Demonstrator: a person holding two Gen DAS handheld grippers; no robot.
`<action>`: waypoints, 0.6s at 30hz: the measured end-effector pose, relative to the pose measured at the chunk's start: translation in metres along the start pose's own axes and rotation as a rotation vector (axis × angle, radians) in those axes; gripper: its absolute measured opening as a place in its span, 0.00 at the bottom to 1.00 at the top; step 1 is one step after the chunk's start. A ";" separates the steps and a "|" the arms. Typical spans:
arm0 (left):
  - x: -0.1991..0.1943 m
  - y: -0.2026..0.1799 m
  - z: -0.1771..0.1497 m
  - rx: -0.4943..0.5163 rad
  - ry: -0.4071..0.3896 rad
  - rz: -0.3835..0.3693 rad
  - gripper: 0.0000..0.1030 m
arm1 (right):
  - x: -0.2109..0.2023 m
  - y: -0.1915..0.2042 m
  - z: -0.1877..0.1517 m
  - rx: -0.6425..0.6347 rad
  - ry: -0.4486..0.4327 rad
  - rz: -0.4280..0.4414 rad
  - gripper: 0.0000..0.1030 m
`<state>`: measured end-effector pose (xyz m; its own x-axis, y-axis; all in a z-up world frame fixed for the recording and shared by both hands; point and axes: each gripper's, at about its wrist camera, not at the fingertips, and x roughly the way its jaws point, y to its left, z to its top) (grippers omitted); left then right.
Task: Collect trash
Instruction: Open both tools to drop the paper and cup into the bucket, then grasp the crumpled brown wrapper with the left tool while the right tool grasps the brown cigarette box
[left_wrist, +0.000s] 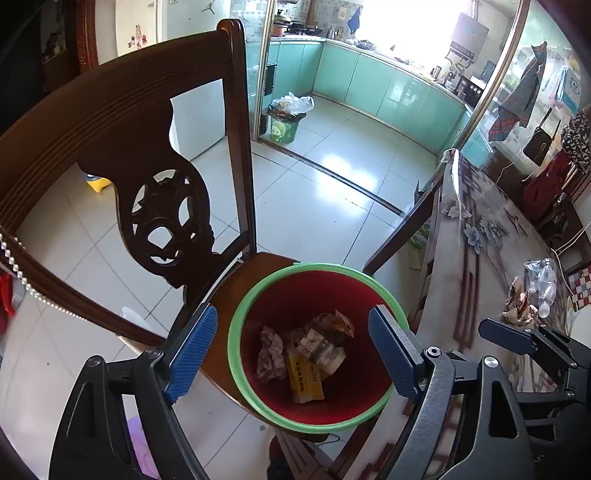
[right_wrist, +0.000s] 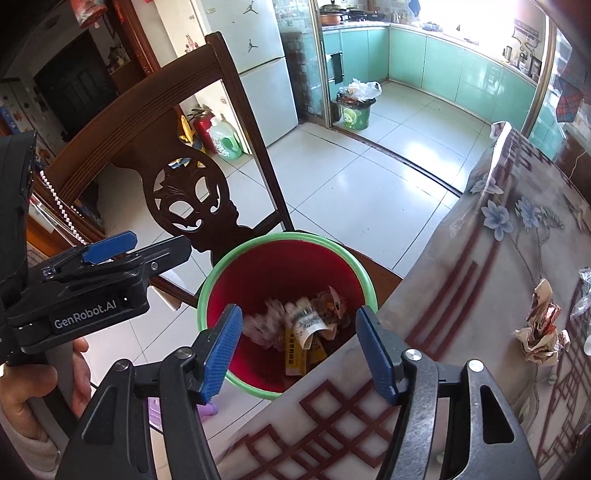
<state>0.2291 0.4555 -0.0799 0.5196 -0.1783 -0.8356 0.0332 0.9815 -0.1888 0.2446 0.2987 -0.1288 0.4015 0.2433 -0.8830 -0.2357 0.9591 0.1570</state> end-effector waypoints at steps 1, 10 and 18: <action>-0.004 0.001 -0.002 -0.006 -0.006 0.003 0.82 | -0.002 0.000 -0.001 0.001 -0.012 0.007 0.66; -0.054 -0.039 -0.034 0.079 -0.053 -0.017 0.82 | -0.069 -0.047 -0.041 0.111 -0.142 -0.005 0.66; -0.090 -0.143 -0.064 0.205 -0.069 -0.139 0.82 | -0.181 -0.212 -0.141 0.433 -0.217 -0.271 0.67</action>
<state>0.1232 0.3267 -0.0107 0.5550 -0.3139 -0.7704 0.2773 0.9429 -0.1844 0.0973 0.0314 -0.0645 0.5813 -0.0405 -0.8127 0.2684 0.9524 0.1446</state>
